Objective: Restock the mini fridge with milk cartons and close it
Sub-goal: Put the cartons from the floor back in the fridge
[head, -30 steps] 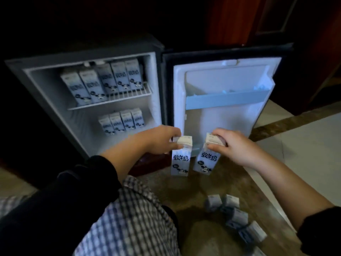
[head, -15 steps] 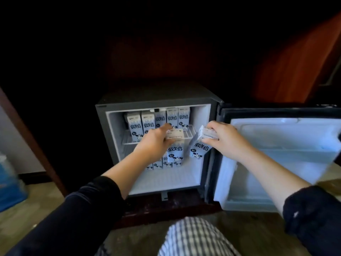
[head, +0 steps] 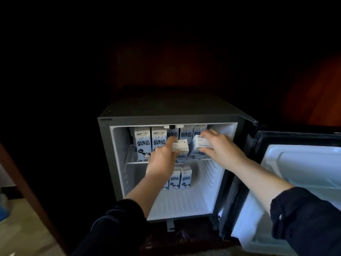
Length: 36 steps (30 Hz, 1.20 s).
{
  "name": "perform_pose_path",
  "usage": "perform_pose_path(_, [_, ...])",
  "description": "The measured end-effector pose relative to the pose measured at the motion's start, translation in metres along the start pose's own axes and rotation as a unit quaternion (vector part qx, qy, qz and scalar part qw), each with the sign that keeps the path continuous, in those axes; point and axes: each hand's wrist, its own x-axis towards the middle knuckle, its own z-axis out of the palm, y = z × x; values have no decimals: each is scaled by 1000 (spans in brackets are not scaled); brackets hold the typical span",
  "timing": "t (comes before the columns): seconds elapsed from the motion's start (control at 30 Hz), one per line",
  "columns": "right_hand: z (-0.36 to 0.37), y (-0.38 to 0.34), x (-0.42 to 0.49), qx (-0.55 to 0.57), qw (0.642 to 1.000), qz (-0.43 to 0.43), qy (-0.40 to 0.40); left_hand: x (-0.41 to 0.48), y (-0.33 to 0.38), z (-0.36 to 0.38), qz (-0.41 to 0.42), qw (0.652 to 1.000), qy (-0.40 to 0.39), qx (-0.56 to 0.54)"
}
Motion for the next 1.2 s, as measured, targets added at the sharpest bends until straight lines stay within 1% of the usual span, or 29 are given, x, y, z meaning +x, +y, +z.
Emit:
perform_pose_path(0.17, [13,5,14,-3,1000,-17,-7,16,-6,12,-9,999,38,1])
perform_pose_path(0.27, [19,7,18,7,1000,-18,-14,21,-5,15,-5,999,46,1])
perform_pose_path(0.43, [25,8,27,29,999,-24,6,28,-6,16,-1,998,68,-6])
perform_pose_path(0.57, [28,11,35,64,998,-22,7,32,-5,16,1,996,86,-26])
perform_pose_path(0.7, [38,12,44,131,991,33,25,33,-5,22,-14,993,95,-62])
perform_pose_path(0.87, [61,7,44,230,968,89,52,26,-8,42,-16,991,86,-102])
perform_pose_path(0.97, [74,4,41,234,958,132,97,19,-13,49,4,991,82,-104])
perform_pose_path(1.03, [83,3,39,228,953,165,110,14,-17,50,33,993,77,-87])
perform_pose_path(1.1, [91,4,39,220,952,188,103,9,-22,52,57,995,63,-52])
perform_pose_path(1.2, [102,5,38,223,947,209,96,6,-28,56,60,998,33,-18])
